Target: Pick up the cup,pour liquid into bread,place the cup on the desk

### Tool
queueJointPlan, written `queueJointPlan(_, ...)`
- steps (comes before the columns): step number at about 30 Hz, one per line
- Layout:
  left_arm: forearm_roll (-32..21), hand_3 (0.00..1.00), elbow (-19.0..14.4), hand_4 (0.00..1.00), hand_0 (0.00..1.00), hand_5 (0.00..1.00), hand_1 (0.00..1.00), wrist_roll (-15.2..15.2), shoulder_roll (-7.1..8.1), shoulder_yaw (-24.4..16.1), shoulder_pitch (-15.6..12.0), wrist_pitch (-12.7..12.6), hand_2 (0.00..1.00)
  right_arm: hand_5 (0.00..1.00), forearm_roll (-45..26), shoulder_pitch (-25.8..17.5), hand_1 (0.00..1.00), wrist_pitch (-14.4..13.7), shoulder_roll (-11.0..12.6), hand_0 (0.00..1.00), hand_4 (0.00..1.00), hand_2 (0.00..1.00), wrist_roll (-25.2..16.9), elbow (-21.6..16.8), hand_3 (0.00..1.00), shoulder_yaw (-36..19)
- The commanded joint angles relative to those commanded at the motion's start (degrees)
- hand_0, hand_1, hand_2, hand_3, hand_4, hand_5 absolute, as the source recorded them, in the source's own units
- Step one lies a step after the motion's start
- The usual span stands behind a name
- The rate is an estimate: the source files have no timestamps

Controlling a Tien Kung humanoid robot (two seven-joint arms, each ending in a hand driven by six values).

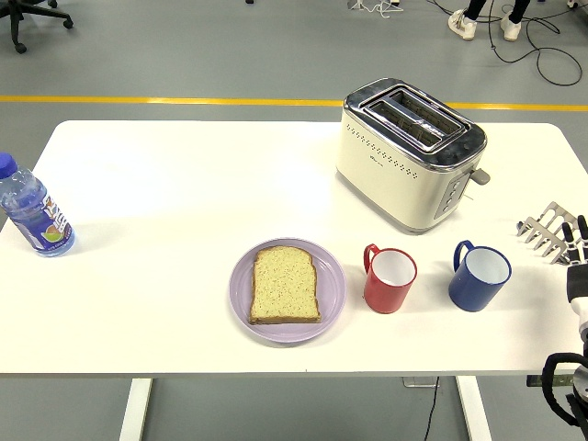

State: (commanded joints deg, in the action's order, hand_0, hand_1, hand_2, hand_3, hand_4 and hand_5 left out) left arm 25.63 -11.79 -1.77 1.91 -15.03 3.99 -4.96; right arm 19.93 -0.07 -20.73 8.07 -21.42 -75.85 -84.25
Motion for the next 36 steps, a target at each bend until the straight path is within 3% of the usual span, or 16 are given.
queueJointPlan(4, 0.0, 0.57, 0.0, 0.332, 0.642, 0.836, 0.652, 0.0, 0.01, 0.1, 0.0, 0.0, 0.673, 0.11, 4.5, -0.6, 0.736, -2.1, 0.5, 0.726, 0.778, 0.769, 2.0, -0.1, 0.711, 0.5)
queueJointPlan(5, 0.0, 0.571, 0.1, 0.333, 0.642, 0.836, 0.652, 0.0, 0.0, 0.4, -0.1, 0.0, 0.673, 0.096, 8.9, -1.4, 0.835, -3.8, 0.8, 0.872, 0.849, 0.896, 4.0, -0.1, 0.847, 1.0)
queueJointPlan(9, -0.1, 0.571, 0.1, 0.333, 0.642, 0.836, 0.652, 0.0, 0.04, 0.6, -0.3, 0.0, 0.673, 0.096, 18.6, -3.0, 0.835, -5.7, 1.5, 0.872, 0.849, 0.896, 4.9, -0.8, 0.847, 2.8)
queueJointPlan(12, -0.1, 0.57, 0.1, 0.335, 0.642, 0.84, 0.651, -0.1, 0.03, 0.9, -0.4, 0.0, 0.673, 0.098, 25.7, -4.4, 0.845, -6.1, 2.4, 0.888, 0.87, 0.911, 4.7, -1.9, 0.889, 4.4)
queueJointPlan(13, -0.1, 0.57, 0.1, 0.335, 0.642, 0.84, 0.651, -0.1, 0.03, 1.0, -0.5, 0.1, 0.673, 0.098, 31.7, -5.9, 0.845, -6.4, 3.1, 0.888, 0.87, 0.911, 3.8, -3.2, 0.889, 5.8)
queueJointPlan(16, -0.2, 0.571, 0.1, 0.336, 0.642, 0.841, 0.651, -0.1, 0.02, 1.2, -0.6, 0.1, 0.672, 0.101, 36.7, -7.0, 0.852, -6.2, 3.7, 0.895, 0.896, 0.919, 3.1, -4.0, 0.92, 6.9)
queueJointPlan(23, -0.2, 0.571, 0.1, 0.336, 0.641, 0.844, 0.651, -0.1, 0.0, 1.6, -0.7, 0.1, 0.672, 0.099, 37.4, -9.3, 0.853, -7.1, 4.4, 0.899, 0.9, 0.923, 1.1, -4.1, 0.933, 10.8)
queueJointPlan(36, -0.2, 0.57, 0.0, 0.337, 0.641, 0.847, 0.651, -0.1, 0.02, 0.8, -0.2, 0.1, 0.671, 0.108, 36.9, -8.9, 0.853, -7.6, 3.7, 0.908, 0.918, 0.926, -0.4, -2.0, 0.935, 14.6)
